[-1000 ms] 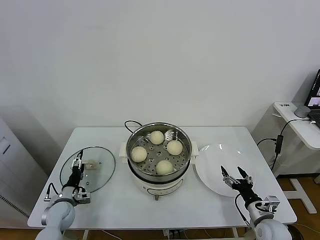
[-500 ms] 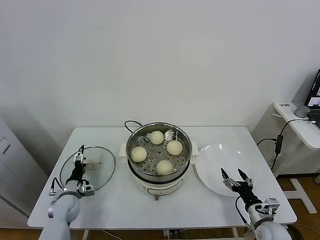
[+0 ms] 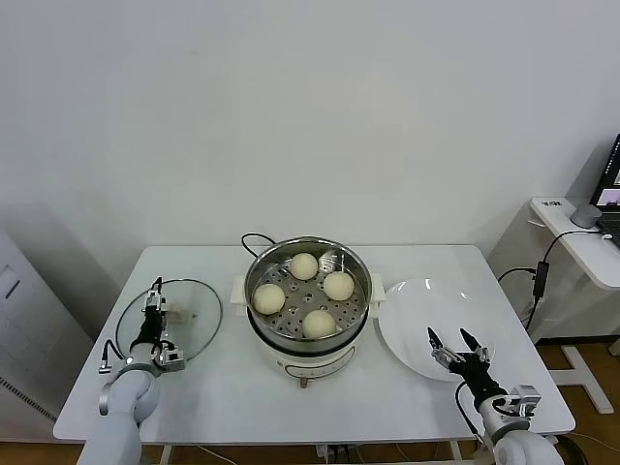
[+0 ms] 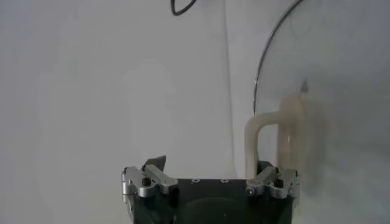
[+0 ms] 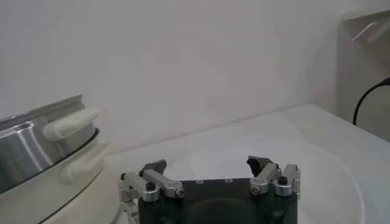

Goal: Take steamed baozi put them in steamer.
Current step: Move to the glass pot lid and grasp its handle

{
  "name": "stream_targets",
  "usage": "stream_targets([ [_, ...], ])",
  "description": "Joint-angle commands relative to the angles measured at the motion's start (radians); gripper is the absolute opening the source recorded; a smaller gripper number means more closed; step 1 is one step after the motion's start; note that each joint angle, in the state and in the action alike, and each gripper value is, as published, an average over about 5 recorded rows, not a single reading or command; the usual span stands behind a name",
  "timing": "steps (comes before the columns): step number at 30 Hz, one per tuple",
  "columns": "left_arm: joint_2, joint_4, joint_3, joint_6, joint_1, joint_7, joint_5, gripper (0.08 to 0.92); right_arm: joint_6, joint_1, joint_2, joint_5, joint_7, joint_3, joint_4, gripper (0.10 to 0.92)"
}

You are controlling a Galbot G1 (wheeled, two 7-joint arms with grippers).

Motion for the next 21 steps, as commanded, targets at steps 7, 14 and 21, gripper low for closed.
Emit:
stream_targets([
  [7, 0.0, 0.129, -0.009, -0.028, -0.045, -0.01, 0.001, 0.505, 0.002, -0.003, 0.002, -0.002, 0.0, 0.0, 0.0, 0.823],
  [14, 0.003, 0.046, -0.017, -0.015, -0.017, 0.028, -0.008, 0.297, 0.002, 0.0, 0.004, -0.004, -0.001, -0.001, 0.001, 0.823],
  [21, 0.004, -0.201, -0.022, 0.128, 0.07, 0.107, -0.059, 0.133, 0.004, 0.002, 0.003, -0.004, -0.002, -0.003, 0.004, 0.823],
])
